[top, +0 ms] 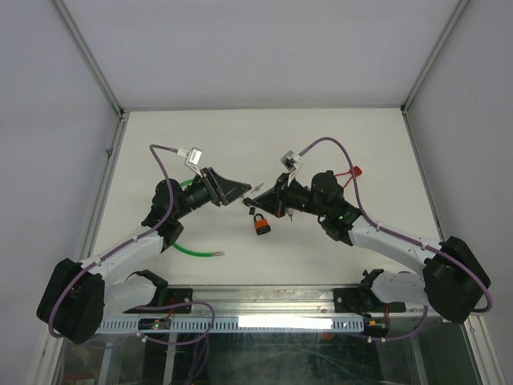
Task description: Unlock with the key
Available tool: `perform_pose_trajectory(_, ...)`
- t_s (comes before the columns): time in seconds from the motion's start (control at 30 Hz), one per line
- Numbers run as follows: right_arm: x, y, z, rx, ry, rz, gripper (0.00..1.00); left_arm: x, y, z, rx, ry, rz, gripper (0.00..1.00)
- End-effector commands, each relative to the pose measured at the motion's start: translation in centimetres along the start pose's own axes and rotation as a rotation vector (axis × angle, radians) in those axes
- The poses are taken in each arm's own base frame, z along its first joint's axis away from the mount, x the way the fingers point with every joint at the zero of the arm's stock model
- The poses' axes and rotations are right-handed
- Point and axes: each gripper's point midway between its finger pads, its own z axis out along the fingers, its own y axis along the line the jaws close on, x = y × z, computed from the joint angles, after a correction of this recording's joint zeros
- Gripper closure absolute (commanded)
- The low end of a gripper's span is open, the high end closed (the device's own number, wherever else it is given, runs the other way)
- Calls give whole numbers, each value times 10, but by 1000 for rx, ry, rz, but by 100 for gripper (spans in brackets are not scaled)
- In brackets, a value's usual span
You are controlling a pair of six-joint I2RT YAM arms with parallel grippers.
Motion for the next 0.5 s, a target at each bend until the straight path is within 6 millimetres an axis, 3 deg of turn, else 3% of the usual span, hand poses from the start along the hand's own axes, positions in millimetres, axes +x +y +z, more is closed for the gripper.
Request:
perform_pose_trajectory(0.0,-11,14,1,-66,-41,-12,100,-7,-16,-2,85,-20,45,47)
perform_pose_trajectory(0.37,-13,12,3,-61,-54,-8,100,-2,-20,-5,111,-4,43,74)
perform_pose_trajectory(0.47,-13,13,3,-63,-56,-6,100,-1,-19,-5,110,-2,43,91)
